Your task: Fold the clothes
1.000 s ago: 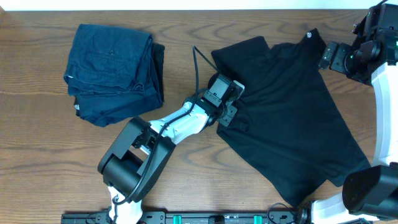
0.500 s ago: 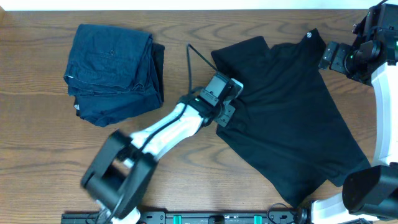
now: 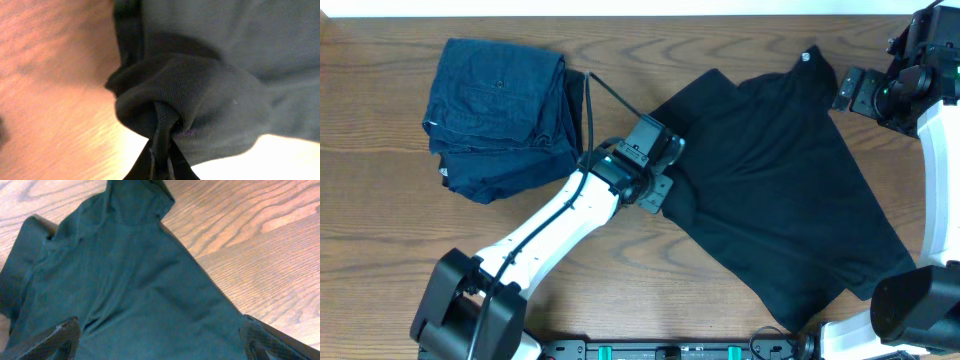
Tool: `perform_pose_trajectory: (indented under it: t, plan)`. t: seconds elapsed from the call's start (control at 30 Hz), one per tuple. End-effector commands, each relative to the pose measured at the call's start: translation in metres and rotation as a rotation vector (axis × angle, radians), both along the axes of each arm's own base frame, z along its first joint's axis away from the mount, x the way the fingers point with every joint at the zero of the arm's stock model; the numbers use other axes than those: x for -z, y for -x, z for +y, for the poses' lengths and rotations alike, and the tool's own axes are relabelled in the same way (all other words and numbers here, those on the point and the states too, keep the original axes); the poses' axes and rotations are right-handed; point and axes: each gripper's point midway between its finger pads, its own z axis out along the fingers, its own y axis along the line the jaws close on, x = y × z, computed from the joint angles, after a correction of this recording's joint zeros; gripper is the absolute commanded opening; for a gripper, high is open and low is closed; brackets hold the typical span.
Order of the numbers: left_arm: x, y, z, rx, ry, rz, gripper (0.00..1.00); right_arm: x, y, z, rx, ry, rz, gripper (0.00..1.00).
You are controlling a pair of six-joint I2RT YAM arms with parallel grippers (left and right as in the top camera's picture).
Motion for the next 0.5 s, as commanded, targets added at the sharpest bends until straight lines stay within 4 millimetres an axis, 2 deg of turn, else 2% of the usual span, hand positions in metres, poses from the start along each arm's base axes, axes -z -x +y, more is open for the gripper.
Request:
perform_pose_trajectory:
  t: [0.0,0.27,0.47]
  plan:
    - [0.016,-0.003,0.028,-0.058,-0.093,0.029,0.06,0.0,0.0,0.0,0.004,0.004,0.0,0.99]
    - [0.036,0.002,0.068,-0.149,-0.143,0.114,0.07,0.0,0.0,0.0,0.004,0.004,0.0,0.99]
    - [0.051,0.013,0.087,-0.184,-0.169,0.164,0.08,0.0,0.0,0.0,0.004,0.004,0.0,0.99]
